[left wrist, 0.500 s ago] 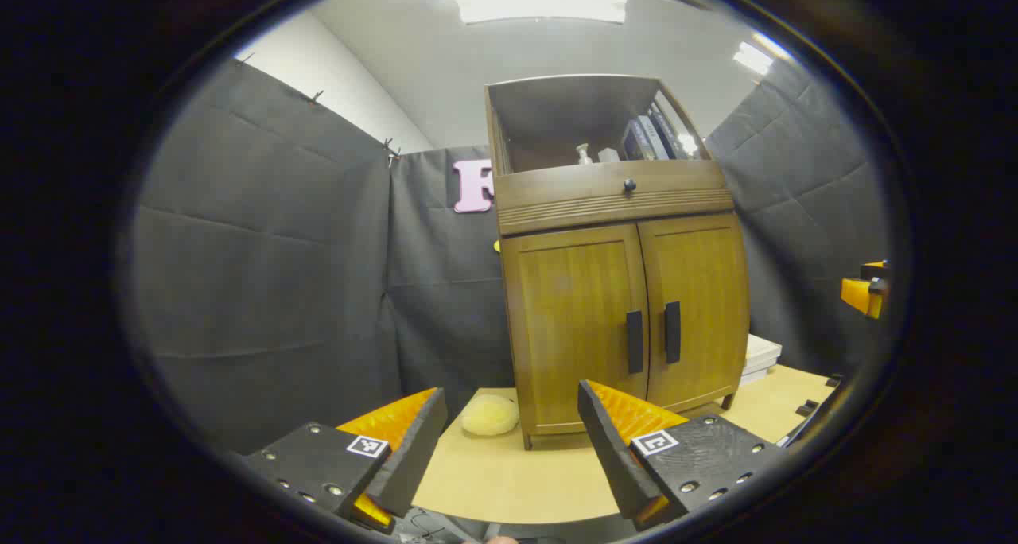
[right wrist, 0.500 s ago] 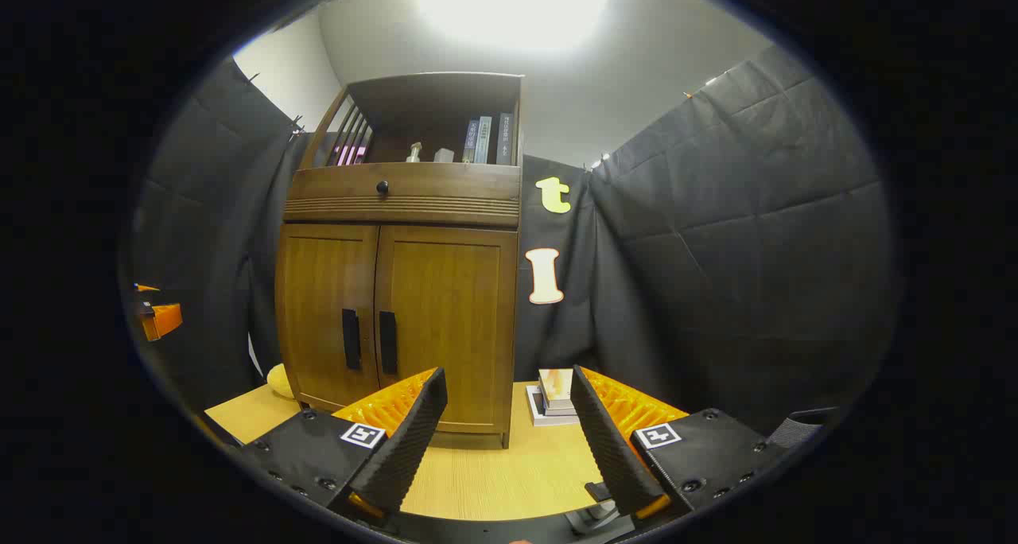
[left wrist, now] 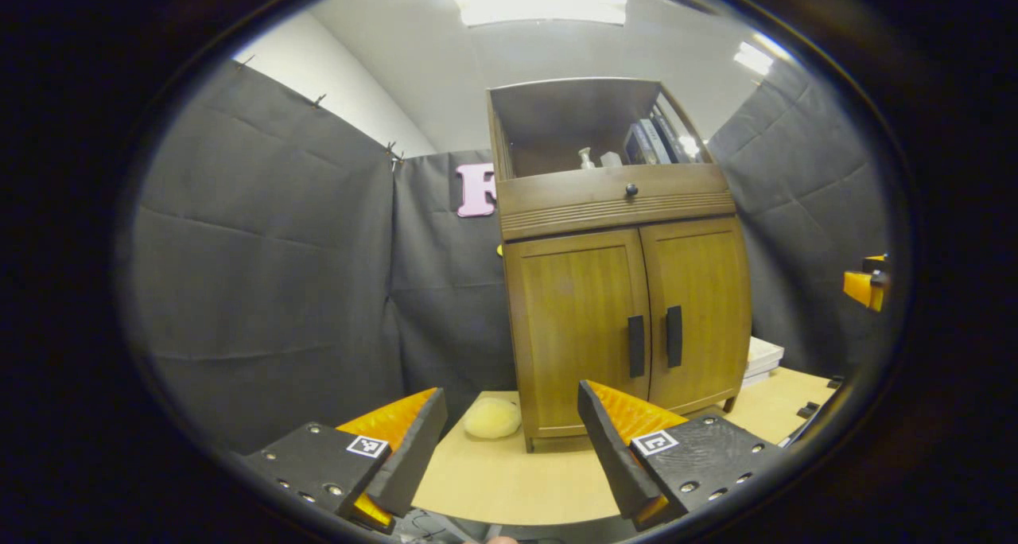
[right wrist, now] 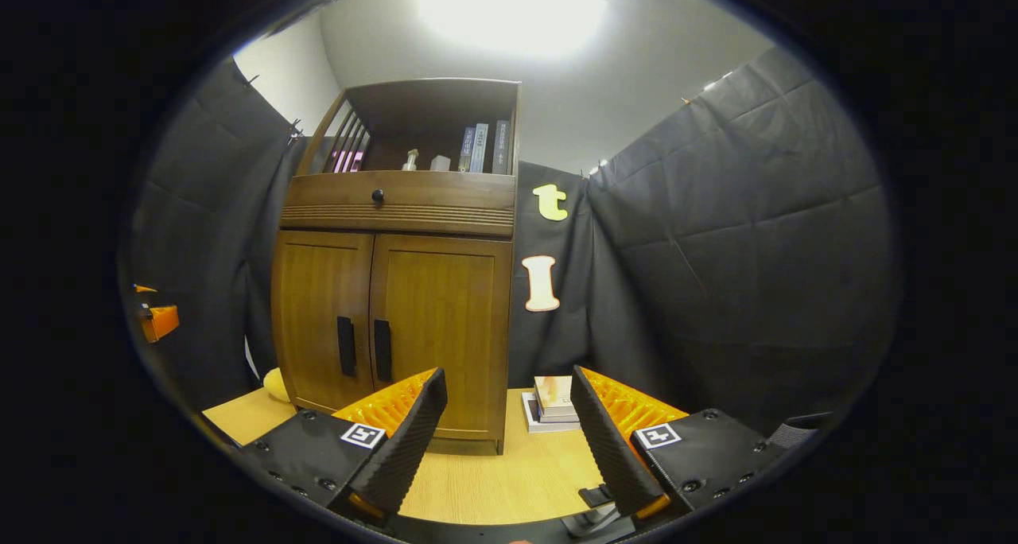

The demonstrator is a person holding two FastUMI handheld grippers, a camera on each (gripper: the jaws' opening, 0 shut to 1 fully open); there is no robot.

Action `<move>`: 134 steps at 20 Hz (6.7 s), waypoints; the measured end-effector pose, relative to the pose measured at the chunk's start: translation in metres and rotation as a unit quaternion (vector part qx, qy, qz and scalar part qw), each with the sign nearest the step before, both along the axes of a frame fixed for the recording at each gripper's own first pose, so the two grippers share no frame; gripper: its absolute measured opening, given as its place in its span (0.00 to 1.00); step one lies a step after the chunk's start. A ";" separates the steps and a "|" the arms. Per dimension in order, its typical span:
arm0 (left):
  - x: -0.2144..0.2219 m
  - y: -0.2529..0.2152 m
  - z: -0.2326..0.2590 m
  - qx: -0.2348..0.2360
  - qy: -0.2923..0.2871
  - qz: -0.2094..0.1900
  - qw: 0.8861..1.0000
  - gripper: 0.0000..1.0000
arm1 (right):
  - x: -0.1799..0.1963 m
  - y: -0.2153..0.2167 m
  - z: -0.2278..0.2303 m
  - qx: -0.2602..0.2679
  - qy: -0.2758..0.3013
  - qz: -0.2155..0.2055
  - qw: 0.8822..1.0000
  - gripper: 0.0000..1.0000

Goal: Open the right door of the double-door shoe cabinet with the right hand, and open the left door with the left hand.

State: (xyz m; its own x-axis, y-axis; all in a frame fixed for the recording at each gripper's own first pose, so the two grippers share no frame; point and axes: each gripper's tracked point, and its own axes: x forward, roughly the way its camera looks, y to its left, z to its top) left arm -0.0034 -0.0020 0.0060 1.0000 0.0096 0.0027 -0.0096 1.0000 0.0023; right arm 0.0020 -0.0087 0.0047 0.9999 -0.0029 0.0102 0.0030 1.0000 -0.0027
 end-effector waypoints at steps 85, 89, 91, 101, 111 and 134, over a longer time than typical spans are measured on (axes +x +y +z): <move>0.038 0.068 0.009 0.014 0.007 0.077 0.997 0.96 | 0.202 0.206 -0.084 0.060 0.092 0.209 0.972 0.15; 0.038 0.047 0.016 0.018 0.000 0.057 0.998 0.96 | 0.184 0.191 -0.084 0.058 0.097 0.220 0.969 0.15; 0.035 0.035 0.016 0.017 -0.004 0.048 0.999 0.96 | 0.175 0.182 -0.084 0.057 0.100 0.225 0.968 0.15; 0.035 -0.025 0.028 0.009 -0.017 -0.002 1.000 0.96 | 0.136 0.123 -0.082 0.049 0.113 0.223 0.967 0.12; 0.033 -0.084 0.033 0.007 -0.024 -0.043 0.999 0.96 | 0.116 0.058 -0.084 0.046 0.118 0.201 0.971 0.12; 0.039 -0.152 0.038 0.009 -0.024 -0.099 0.995 0.96 | 0.113 -0.072 -0.087 0.058 0.110 0.101 0.987 0.06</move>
